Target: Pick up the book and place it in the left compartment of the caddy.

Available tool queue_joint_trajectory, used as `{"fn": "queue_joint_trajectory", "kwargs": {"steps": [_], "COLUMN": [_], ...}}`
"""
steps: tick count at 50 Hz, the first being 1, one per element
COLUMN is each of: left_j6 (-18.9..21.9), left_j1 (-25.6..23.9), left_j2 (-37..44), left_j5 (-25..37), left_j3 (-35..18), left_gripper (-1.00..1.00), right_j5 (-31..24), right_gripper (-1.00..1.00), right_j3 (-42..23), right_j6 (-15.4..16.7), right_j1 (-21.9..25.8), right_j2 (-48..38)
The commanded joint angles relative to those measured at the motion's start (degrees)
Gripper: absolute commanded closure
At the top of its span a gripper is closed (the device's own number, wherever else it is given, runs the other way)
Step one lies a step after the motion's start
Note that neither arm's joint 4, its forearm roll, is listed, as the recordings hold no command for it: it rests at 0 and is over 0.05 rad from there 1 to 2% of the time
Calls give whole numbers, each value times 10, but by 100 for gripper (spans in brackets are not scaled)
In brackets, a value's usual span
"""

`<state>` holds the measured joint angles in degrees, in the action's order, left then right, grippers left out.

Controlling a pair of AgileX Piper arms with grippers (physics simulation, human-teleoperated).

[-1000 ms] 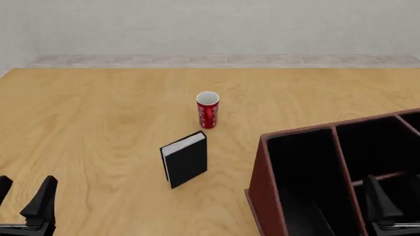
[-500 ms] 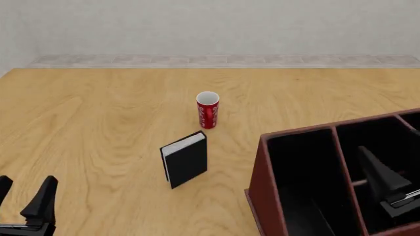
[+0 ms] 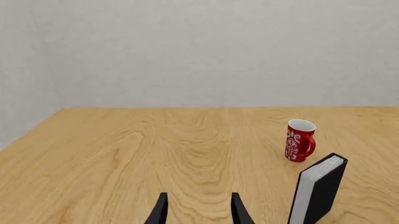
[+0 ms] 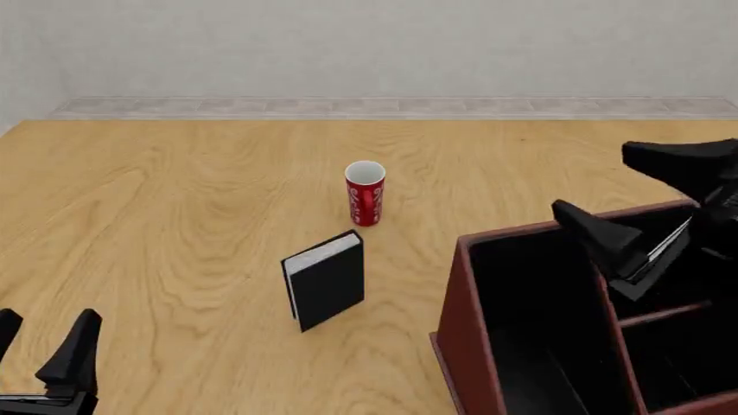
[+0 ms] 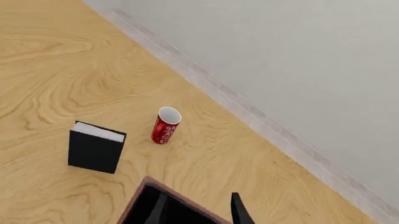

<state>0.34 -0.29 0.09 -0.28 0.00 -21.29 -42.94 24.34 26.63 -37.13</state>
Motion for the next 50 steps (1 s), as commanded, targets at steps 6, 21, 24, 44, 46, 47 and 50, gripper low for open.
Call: {"fn": "queue_joint_trajectory", "kwargs": {"steps": [6,21,24,44,46,47,50], "left_j6": [0,0,0,0,0,0,0], "left_j1": [0,0,0,0,0,0,0], "left_j2": [0,0,0,0,0,0,0], "left_j5": [1,1,1,1,1,1,1], "left_j3": [0,-1,-1,-1,-1,-1,-1], "left_gripper": [-100,-100,-100,-100,-100,-100,-100], "right_j5": [-42,-72,-72,-26,-27,-27,-27], "right_gripper": [-100,-100,-100,-100,-100,-100,-100], "right_j3": [-102,-186,-201,-213,-213,-215,-222], "right_j6": [72,169,188,272,273,274,283], "right_j1": [73,129,154,215,217,224,229], "right_j2": [-140,-237,-263,-383,-388,-398,-416]}}
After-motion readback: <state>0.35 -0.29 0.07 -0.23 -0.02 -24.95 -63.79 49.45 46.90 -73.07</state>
